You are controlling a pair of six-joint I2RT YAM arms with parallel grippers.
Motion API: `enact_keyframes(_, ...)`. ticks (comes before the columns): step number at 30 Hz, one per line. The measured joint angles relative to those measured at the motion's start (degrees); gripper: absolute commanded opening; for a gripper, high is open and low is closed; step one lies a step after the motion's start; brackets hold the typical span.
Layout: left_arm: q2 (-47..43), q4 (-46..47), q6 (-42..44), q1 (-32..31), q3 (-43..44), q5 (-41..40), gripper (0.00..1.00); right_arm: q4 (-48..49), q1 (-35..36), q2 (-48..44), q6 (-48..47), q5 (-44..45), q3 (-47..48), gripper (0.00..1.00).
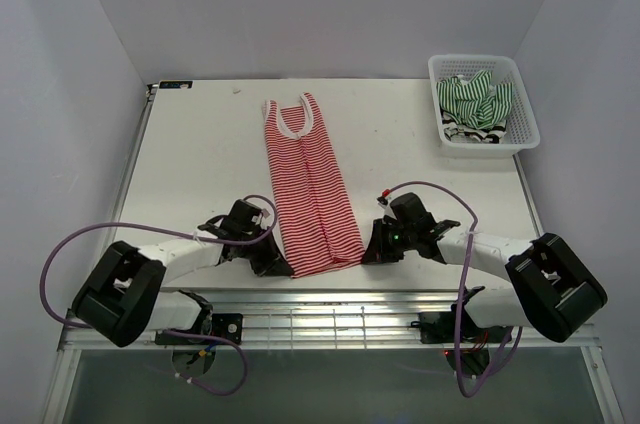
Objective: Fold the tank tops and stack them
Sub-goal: Fold the tank top
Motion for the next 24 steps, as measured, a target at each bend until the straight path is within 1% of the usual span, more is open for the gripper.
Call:
enact_keyframes(5,-4.8,-2.1,-0.5,-0.1,-0.2,-2.3,0.0,0.1,0.0,-0.5,-0.7,-0.6,0.0,0.08)
enact_keyframes(10,-9.7,-2.3,-1.3,-0.1,-0.2,-2.6,0.0,0.1,0.0,-3.9,-1.8,-0.9,0.5,0.08)
enact_keyframes(17,-8.7,-2.6,-3.0,-0.1,1.3,-2.5,0.0,0.0,0.0,-7.3,-3.0,-0.4,3.7,0.08)
enact_keyframes(24,-5.6,-1.7,-5.4,1.0,6.9,-1.4,0.0,-1.5,0.0,-6.6,-5.4,2.2,11.6,0.08)
